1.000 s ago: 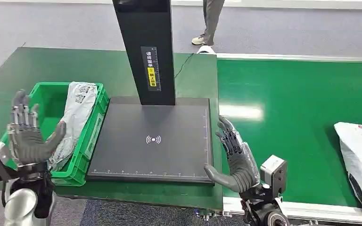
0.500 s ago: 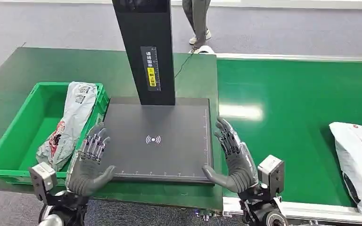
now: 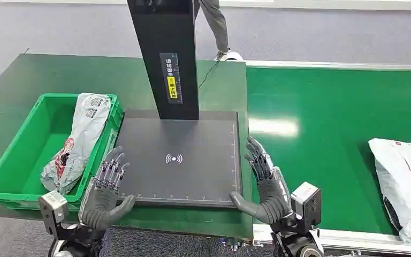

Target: Moved the parcel from conveyor to table for the left to box.

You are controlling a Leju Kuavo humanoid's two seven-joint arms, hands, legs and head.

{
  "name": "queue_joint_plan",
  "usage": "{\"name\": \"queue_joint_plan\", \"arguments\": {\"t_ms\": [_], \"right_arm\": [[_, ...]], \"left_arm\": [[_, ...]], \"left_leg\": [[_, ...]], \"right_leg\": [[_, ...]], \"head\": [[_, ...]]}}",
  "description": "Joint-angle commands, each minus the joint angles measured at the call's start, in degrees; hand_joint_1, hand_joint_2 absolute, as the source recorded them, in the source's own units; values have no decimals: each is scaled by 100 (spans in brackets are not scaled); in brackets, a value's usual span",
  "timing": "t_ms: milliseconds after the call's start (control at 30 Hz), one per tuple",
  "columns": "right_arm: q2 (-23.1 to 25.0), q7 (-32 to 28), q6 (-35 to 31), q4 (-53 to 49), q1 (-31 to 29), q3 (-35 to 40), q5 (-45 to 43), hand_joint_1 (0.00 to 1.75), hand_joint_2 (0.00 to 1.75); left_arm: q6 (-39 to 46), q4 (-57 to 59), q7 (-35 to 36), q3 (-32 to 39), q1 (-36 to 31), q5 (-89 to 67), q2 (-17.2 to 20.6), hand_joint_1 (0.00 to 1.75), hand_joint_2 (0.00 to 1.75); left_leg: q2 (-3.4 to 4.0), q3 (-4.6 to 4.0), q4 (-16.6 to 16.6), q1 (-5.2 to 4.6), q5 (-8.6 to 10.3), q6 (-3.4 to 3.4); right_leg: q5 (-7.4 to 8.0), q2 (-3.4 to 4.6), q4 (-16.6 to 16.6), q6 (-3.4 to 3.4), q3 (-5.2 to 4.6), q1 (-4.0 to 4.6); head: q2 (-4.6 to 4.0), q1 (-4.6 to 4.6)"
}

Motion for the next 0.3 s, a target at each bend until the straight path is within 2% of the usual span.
{"name": "queue_joint_plan", "arguments": {"t_ms": [33,300], "right_arm": [[-121,-80,-106,187,122,276,-116,0,175],[-188,-118,-82,248,130,338,-99,0,175]], "left_arm": [[43,14,10,6,286,199,182,0,175],[52,94,-66,-6,341,188,181,0,175]], "left_leg": [[10,12,-8,1,0,1],[8,12,-9,0,0,3]], "right_leg": [[3,4,-9,-3,11,2],[2,1,-11,-3,12,2]], "head": [[0,0],[0,0]]}}
